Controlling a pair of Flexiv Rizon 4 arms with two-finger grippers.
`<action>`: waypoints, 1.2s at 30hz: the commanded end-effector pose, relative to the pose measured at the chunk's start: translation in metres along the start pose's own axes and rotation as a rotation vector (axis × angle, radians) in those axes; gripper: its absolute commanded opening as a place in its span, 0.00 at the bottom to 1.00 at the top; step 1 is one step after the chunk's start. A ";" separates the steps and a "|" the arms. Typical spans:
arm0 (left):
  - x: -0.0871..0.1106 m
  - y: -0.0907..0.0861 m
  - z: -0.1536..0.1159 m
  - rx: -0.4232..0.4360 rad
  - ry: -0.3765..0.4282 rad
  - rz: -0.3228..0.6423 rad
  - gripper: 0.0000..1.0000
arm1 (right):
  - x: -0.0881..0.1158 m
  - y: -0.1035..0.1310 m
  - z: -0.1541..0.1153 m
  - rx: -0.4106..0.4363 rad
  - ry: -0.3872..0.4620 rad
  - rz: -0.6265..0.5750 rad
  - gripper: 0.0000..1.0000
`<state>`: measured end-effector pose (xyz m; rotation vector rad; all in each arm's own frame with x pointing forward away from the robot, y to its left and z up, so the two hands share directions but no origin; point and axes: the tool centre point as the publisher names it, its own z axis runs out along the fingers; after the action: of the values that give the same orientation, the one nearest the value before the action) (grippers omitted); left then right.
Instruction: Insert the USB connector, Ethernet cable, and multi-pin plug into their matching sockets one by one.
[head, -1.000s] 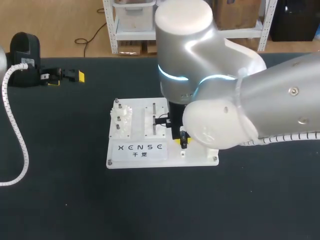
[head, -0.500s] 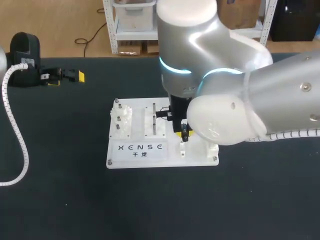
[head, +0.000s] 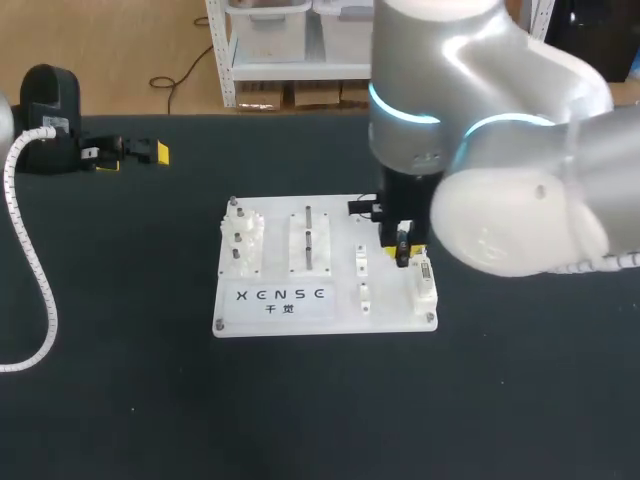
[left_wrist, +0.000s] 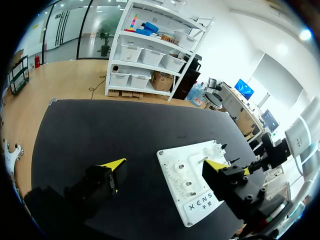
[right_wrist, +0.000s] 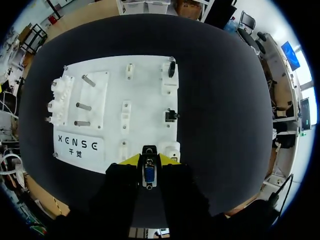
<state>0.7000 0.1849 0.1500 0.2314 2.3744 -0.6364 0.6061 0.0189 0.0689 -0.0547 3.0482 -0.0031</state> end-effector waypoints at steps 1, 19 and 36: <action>0.000 0.000 0.000 0.000 0.000 0.000 1.00 | 0.007 -0.011 0.001 -0.014 -0.015 0.006 0.00; 0.000 0.000 0.000 0.000 0.000 0.000 1.00 | 0.013 -0.027 0.008 0.002 0.003 0.026 0.00; 0.000 0.000 0.000 0.000 0.000 0.000 1.00 | 0.015 -0.031 0.007 0.004 0.004 0.015 0.00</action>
<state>0.7000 0.1849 0.1500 0.2314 2.3744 -0.6364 0.5944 -0.0106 0.0607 -0.0311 3.0579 -0.0116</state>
